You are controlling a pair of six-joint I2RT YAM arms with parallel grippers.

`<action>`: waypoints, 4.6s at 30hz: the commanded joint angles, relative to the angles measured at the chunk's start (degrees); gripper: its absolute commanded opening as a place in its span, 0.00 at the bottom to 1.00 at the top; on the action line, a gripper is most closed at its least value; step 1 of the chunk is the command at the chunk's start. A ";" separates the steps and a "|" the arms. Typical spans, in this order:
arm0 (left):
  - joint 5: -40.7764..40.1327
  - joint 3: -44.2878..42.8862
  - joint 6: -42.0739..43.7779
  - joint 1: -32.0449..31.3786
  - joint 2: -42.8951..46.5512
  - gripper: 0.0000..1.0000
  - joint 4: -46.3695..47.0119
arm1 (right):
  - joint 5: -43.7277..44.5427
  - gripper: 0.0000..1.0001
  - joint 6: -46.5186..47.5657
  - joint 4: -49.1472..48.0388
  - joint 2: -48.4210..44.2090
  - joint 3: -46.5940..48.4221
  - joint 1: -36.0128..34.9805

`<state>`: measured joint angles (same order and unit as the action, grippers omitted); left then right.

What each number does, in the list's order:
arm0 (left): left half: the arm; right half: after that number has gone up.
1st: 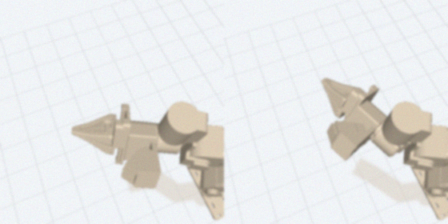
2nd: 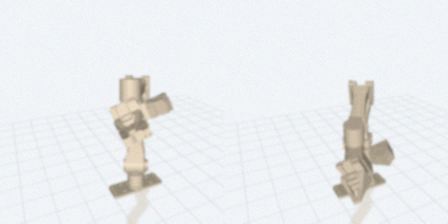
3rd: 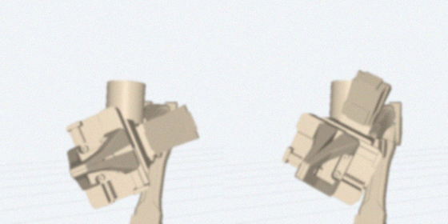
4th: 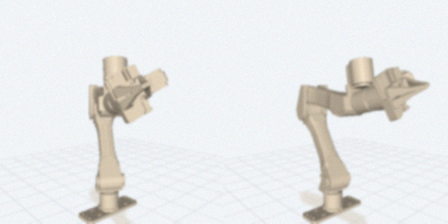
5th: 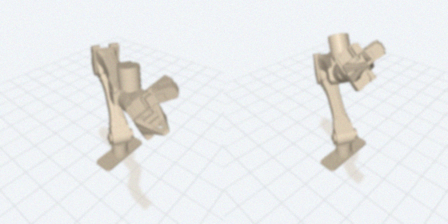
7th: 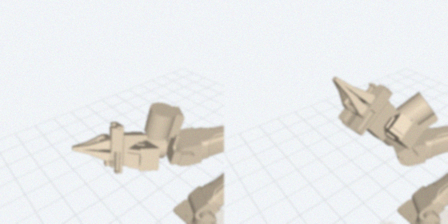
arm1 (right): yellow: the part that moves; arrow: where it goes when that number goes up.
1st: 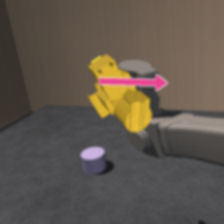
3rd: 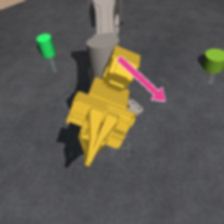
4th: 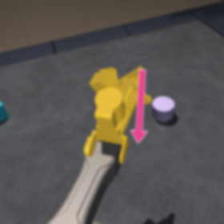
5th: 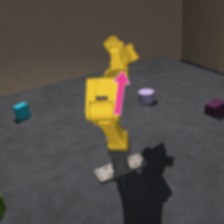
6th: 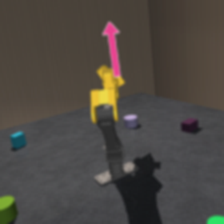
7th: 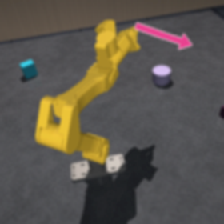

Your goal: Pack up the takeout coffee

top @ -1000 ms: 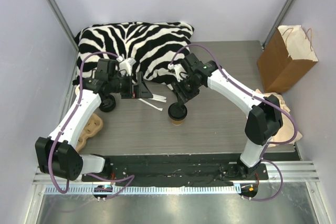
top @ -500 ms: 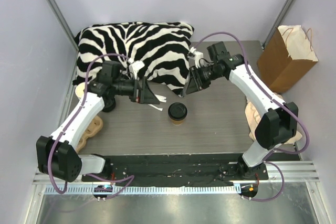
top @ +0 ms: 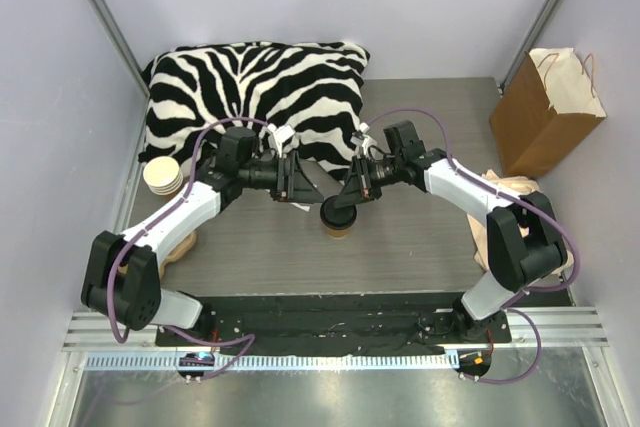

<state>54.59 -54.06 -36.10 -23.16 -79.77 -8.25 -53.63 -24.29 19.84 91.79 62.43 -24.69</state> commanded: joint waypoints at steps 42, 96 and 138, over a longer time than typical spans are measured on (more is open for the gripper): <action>3.60 5.99 -8.46 -1.89 -17.62 0.00 17.48 | -5.00 0.01 -9.02 -9.29 -0.55 0.49 1.22; 2.01 4.32 -5.30 -1.89 -21.92 0.00 11.59 | 3.44 0.01 -3.13 -2.26 17.37 1.03 2.80; -0.90 -1.48 -15.75 2.59 -25.18 0.00 17.21 | 7.57 0.01 9.53 12.95 12.27 3.48 1.57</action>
<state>59.44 -55.90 -53.95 -22.39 -104.64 12.03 -55.35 -19.05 30.06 101.36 65.82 -22.74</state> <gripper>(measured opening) 0.013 0.046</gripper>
